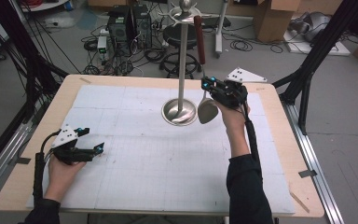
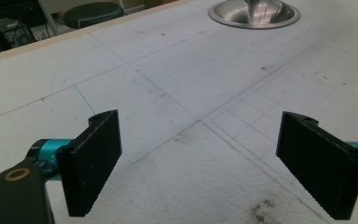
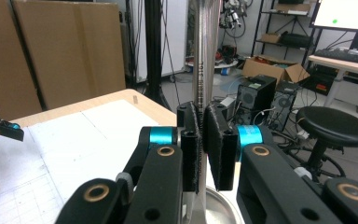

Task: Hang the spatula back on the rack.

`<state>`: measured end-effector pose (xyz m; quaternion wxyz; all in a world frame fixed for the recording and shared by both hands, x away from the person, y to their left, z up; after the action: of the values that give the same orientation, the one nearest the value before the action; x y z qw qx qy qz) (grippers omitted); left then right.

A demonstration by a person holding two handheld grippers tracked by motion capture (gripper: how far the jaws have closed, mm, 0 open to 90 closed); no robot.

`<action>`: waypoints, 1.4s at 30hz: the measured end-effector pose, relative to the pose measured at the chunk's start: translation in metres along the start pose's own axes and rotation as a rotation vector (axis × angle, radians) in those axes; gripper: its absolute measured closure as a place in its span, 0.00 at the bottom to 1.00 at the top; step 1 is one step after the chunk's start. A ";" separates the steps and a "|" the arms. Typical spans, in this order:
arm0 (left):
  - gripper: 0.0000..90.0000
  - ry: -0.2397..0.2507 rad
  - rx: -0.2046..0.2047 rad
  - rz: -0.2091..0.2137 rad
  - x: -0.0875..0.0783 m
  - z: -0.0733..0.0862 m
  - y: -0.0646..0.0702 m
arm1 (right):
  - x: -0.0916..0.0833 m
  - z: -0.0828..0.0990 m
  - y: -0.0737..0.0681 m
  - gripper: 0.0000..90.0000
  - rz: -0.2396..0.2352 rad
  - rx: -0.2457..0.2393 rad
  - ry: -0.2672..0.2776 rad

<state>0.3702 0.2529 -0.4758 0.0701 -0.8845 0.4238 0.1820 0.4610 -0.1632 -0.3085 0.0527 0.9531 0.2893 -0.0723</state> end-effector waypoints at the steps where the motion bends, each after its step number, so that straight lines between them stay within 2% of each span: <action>1: 0.16 -0.001 0.001 0.000 0.000 0.000 0.000 | 0.001 0.000 0.000 0.94 -0.003 -0.001 -0.002; 24: 0.16 -0.008 0.008 -0.002 0.001 0.000 0.001 | 0.015 0.005 -0.004 0.92 -0.022 -0.006 -0.042; 27: 0.17 -0.011 0.011 -0.003 0.001 0.000 0.001 | 0.016 0.003 -0.004 0.87 -0.023 -0.004 -0.043; 34: 0.17 -0.013 0.012 -0.002 0.000 0.000 0.001 | 0.012 0.003 -0.006 0.65 -0.015 -0.025 -0.066; 38: 0.16 -0.007 0.006 -0.001 0.001 0.000 0.001 | 0.002 0.002 -0.009 0.53 -0.027 -0.038 -0.072; 42: 0.16 -0.013 0.012 -0.004 0.000 0.000 0.001 | -0.013 0.007 -0.008 0.48 -0.037 -0.055 -0.060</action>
<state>0.3697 0.2523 -0.4764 0.0784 -0.8837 0.4227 0.1850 0.4450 -0.1642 -0.3141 0.0860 0.9431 0.3070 -0.0941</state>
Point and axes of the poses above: each handheld gripper's, and its own axes: x roughly forward along the jaws, z roughly out of its underside, y roughly to its right, the point moved 7 cm from there along x, roughly forward along the jaws, and after that the axes turned 12 degrees about z, right-handed, at the moved point
